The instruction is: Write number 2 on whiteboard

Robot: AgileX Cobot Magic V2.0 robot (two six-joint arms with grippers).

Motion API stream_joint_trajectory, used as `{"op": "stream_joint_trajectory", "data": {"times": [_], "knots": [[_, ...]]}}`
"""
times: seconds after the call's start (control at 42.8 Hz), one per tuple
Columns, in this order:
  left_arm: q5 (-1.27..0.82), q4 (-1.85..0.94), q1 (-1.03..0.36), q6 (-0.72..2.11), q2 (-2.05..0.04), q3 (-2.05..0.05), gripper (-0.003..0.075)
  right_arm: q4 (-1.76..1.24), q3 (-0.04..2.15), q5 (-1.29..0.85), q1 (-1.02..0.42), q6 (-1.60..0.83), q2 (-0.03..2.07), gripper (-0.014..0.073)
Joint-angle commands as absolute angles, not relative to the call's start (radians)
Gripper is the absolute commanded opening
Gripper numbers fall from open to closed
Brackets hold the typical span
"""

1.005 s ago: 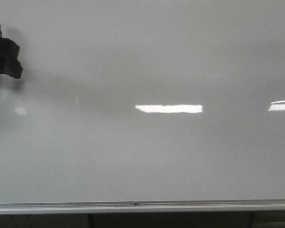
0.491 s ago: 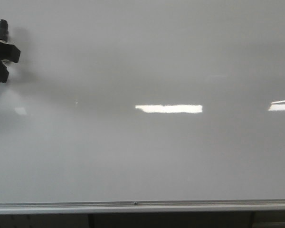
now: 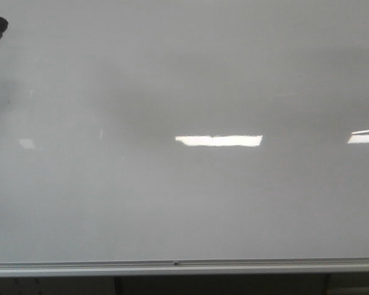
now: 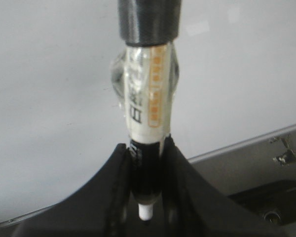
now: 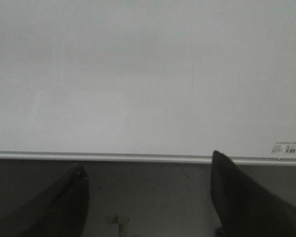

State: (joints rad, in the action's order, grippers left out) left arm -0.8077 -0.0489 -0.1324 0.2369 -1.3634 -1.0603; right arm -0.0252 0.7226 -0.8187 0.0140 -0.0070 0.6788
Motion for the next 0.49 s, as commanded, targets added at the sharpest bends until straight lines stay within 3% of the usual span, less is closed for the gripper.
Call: {"op": "stream_joint_trajectory", "data": {"times": [0.0, 0.28, 0.467], "knots": [[-0.888, -0.160, -0.138, 0.371, -1.279, -1.133, 0.0041, -0.057, 0.802, -0.853, 0.013, -0.055, 0.746, 0.0540], [-1.108, -0.499, -0.151, 0.750, -1.223, -1.187, 0.0041, -0.348, 0.923, -0.979, -0.017, -0.393, 0.916, 0.0540], [-1.110, -0.495, -0.304, 0.813, -1.241, -1.187, 0.0041, -0.489, 0.983, -1.038, -0.124, -0.648, 0.997, 0.0540]]}}
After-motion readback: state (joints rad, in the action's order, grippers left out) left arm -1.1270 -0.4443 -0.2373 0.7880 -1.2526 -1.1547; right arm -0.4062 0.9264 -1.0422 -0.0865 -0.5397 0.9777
